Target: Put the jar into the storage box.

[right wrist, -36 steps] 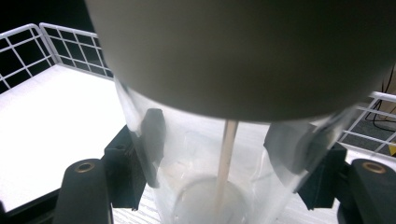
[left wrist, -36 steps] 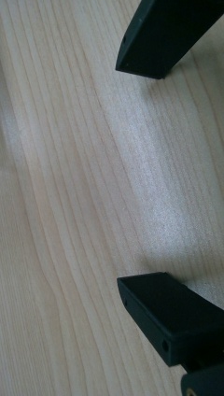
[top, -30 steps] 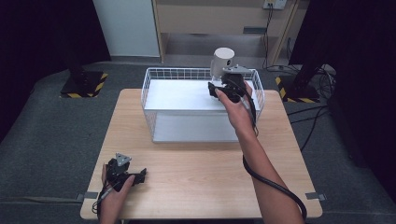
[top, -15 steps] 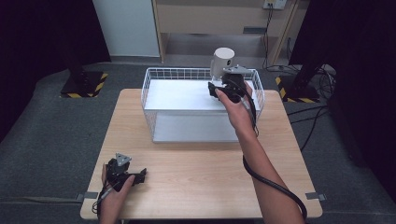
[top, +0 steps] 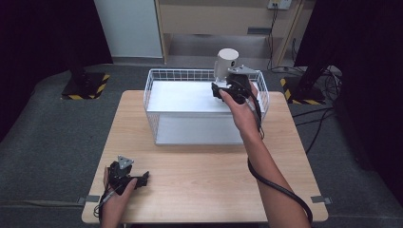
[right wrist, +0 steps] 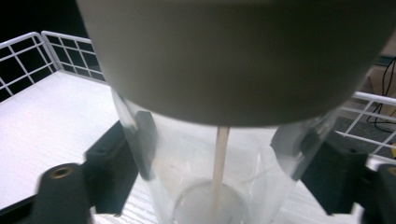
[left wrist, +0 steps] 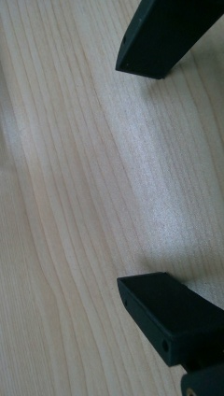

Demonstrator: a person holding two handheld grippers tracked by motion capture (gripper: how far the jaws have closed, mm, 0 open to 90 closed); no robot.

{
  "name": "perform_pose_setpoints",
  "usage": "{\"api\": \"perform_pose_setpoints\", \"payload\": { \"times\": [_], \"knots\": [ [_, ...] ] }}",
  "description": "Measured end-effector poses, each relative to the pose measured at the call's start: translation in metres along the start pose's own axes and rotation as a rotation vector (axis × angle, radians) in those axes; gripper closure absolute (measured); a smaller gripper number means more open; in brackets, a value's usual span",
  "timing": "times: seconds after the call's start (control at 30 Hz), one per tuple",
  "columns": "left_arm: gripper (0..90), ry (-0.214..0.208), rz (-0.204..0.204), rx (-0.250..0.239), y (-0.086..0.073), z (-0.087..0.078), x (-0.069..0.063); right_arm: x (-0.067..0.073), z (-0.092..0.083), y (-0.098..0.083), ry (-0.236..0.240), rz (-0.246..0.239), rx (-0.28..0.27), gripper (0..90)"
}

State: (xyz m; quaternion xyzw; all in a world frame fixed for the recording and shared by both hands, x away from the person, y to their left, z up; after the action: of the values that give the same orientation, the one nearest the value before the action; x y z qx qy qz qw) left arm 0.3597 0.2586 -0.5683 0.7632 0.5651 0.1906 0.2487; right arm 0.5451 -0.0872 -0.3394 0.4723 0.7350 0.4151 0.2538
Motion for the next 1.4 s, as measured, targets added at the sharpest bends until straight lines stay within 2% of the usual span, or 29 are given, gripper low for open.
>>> {"api": "perform_pose_setpoints", "payload": {
  "times": [0.03, 0.07, 0.2, 0.47, 0.93, 1.4],
  "knots": [
    [0.0, 0.000, 0.000, 0.000, 0.000, 0.000, 0.000, 0.000, 0.000, 0.000, 0.000, 0.000, 0.000, 29.1],
    [0.0, 0.000, 0.000, 0.001, 0.000, 0.000, 0.000, -0.001, 0.000, 0.000, -0.001, 0.006, -0.001, 15.9],
    [0.0, 0.000, 0.000, 0.001, 0.000, 0.000, 0.000, -0.001, -0.005, -0.005, 0.023, 0.003, -0.007, 11.4],
    [0.0, 0.000, 0.000, 0.001, 0.000, 0.000, 0.000, -0.001, -0.017, -0.013, 0.023, -0.003, -0.028, 3.1],
    [0.0, 0.000, 0.001, 0.001, 0.000, 0.000, 0.000, 0.019, -0.039, -0.041, 0.051, -0.047, -0.039, 0.8],
    [0.0, 0.000, 0.001, 0.001, 0.000, 0.000, 0.000, 0.028, -0.044, -0.082, 0.081, -0.058, 0.002, 1.2]
  ]
}}
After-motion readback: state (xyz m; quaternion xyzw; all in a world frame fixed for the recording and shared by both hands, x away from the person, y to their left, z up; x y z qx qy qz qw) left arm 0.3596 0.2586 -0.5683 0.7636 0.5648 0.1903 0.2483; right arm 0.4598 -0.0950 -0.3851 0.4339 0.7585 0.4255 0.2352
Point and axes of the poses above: each handheld gripper's, and its own axes: z roughly forward along the jaws, y roughly out of its top, x roughly to its left, the point moved 4 cm from there along z, roughly forward along the jaws, and after that the axes turned 8 degrees about x, right-handed, at the moved point
